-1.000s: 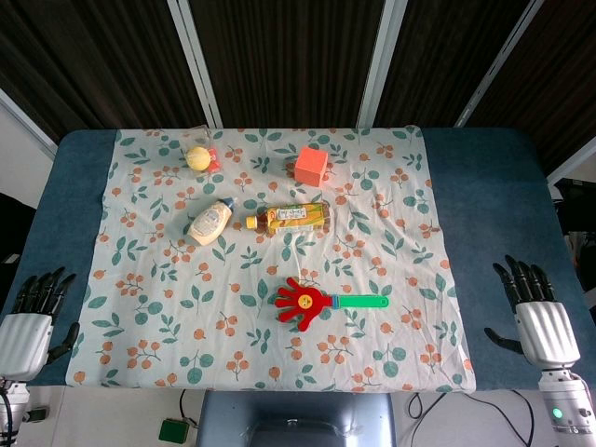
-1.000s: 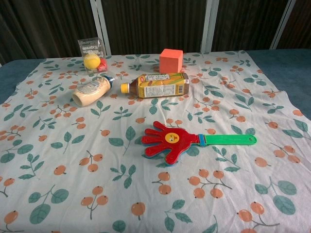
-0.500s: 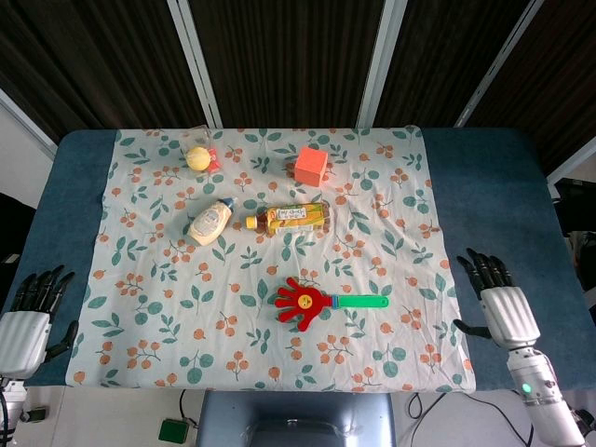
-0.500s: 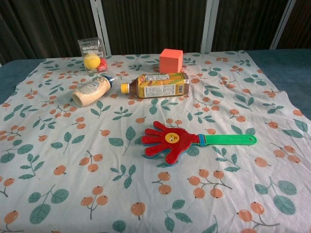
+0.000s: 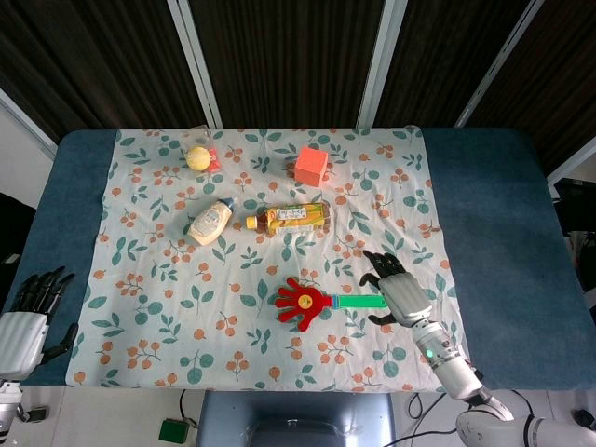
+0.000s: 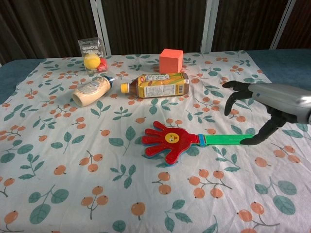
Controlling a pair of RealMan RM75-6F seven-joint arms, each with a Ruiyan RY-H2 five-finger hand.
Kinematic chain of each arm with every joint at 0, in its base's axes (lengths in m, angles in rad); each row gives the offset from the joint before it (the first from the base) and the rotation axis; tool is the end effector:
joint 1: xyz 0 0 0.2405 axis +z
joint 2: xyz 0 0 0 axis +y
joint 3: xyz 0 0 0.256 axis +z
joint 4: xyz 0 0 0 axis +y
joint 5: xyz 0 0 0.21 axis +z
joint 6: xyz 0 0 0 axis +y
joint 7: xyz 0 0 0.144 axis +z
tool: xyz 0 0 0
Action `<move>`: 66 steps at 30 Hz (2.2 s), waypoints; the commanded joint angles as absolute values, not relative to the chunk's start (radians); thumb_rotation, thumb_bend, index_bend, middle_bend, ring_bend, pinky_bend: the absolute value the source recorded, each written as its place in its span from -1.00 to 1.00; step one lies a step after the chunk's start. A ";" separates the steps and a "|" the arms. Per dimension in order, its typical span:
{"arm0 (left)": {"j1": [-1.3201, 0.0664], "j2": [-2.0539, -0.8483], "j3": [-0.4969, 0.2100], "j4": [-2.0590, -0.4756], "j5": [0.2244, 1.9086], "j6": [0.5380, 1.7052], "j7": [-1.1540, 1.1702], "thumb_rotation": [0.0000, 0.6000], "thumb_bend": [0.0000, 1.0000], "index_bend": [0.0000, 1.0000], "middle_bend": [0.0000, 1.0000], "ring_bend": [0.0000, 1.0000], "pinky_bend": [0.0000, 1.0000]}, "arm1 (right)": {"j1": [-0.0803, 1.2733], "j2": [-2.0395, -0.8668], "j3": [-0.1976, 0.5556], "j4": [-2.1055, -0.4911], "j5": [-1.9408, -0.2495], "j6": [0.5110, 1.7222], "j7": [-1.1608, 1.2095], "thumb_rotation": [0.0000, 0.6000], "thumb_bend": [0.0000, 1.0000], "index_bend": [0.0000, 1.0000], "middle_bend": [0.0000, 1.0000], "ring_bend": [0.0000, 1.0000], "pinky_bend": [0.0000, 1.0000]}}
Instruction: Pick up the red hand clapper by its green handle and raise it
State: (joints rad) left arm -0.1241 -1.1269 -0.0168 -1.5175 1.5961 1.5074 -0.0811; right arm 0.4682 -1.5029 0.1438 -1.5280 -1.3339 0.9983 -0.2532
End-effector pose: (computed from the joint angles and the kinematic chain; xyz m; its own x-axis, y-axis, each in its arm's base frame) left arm -0.3107 0.1872 0.1583 0.4079 -0.0021 0.9130 0.9047 -0.1336 -0.4046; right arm -0.2092 -0.2823 -0.0055 0.3932 -0.3020 0.8684 -0.9020 -0.3100 0.3005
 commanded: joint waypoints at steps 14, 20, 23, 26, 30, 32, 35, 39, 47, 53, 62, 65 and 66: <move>-0.127 -1.121 -0.018 -1.520 1.583 1.499 -0.089 1.00 -0.21 -1.00 -1.00 -1.00 -0.88 | 0.547 -1.646 0.142 -1.395 -1.244 0.950 -0.323 1.00 -0.28 0.09 -1.00 -1.00 -1.00; -0.128 -1.121 -0.018 -1.522 1.581 1.496 -0.087 1.00 -0.21 -1.00 -1.00 -1.00 -0.88 | 0.555 -1.658 0.138 -1.381 -1.240 0.952 -0.313 1.00 -0.27 0.12 -1.00 -1.00 -1.00; -0.129 -1.122 -0.018 -1.523 1.579 1.494 -0.086 1.00 -0.21 -1.00 -1.00 -1.00 -0.87 | 0.559 -1.665 0.138 -1.373 -1.238 0.955 -0.313 1.00 -0.27 0.14 -1.00 -1.00 -1.00; -0.130 -1.120 -0.017 -1.525 1.578 1.490 -0.085 1.00 -0.21 -1.00 -1.00 -1.00 -0.87 | 0.561 -1.671 0.136 -1.367 -1.232 0.959 -0.320 1.00 -0.28 0.15 -1.00 -1.00 -1.00; -0.129 -1.116 -0.017 -1.528 1.576 1.490 -0.085 1.00 -0.21 -1.00 -1.00 -1.00 -0.87 | 0.565 -1.678 0.135 -1.362 -1.221 0.957 -0.321 1.00 -0.28 0.16 -1.00 -1.00 -1.00; -0.128 -1.116 -0.018 -1.529 1.575 1.492 -0.084 1.00 -0.21 -1.00 -1.00 -1.00 -0.87 | 0.567 -1.682 0.134 -1.361 -1.220 0.958 -0.322 1.00 -0.28 0.16 -1.00 -1.00 -1.00; -0.127 -1.115 -0.017 -1.529 1.575 1.493 -0.085 1.00 -0.21 -1.00 -1.00 -1.00 -0.87 | 0.570 -1.685 0.132 -1.360 -1.216 0.959 -0.326 1.00 -0.28 0.17 -1.00 -1.00 -1.00; -0.129 -1.113 -0.017 -1.530 1.574 1.489 -0.086 1.00 -0.21 -1.00 -1.00 -1.00 -0.86 | 0.570 -1.693 0.132 -1.354 -1.215 0.968 -0.323 1.00 -0.27 0.22 -1.00 -1.00 -1.00; -0.125 -1.112 -0.016 -1.531 1.573 1.494 -0.088 1.00 -0.21 -1.00 -1.00 -1.00 -0.86 | 0.573 -1.709 0.128 -1.334 -1.213 0.976 -0.324 1.00 -0.26 0.31 -0.98 -1.00 -1.00; -0.122 -1.112 -0.016 -1.528 1.576 1.499 -0.094 1.00 -0.21 -1.00 -1.00 -1.00 -0.86 | 0.567 -1.716 0.129 -1.323 -1.239 1.003 -0.282 1.00 -0.16 0.47 -0.75 -1.00 -1.00; -0.118 -1.111 -0.013 -1.529 1.581 1.508 -0.094 1.00 -0.21 -1.00 -1.00 -1.00 -0.86 | 0.553 -1.733 0.126 -1.304 -1.330 1.071 -0.138 1.00 -0.05 0.52 -0.21 -0.48 -0.53; -0.118 -1.110 -0.014 -1.529 1.578 1.506 -0.092 1.00 -0.21 -1.00 -1.00 -1.00 -0.86 | 0.548 -1.740 0.124 -1.288 -1.359 1.091 -0.077 1.00 -0.02 0.53 -0.05 -0.20 -0.09; -0.117 -1.110 -0.014 -1.530 1.579 1.507 -0.091 1.00 -0.21 -1.00 -1.00 -1.00 -0.86 | 0.547 -1.743 0.124 -1.283 -1.363 1.093 -0.062 1.00 -0.02 0.53 -0.01 -0.12 0.02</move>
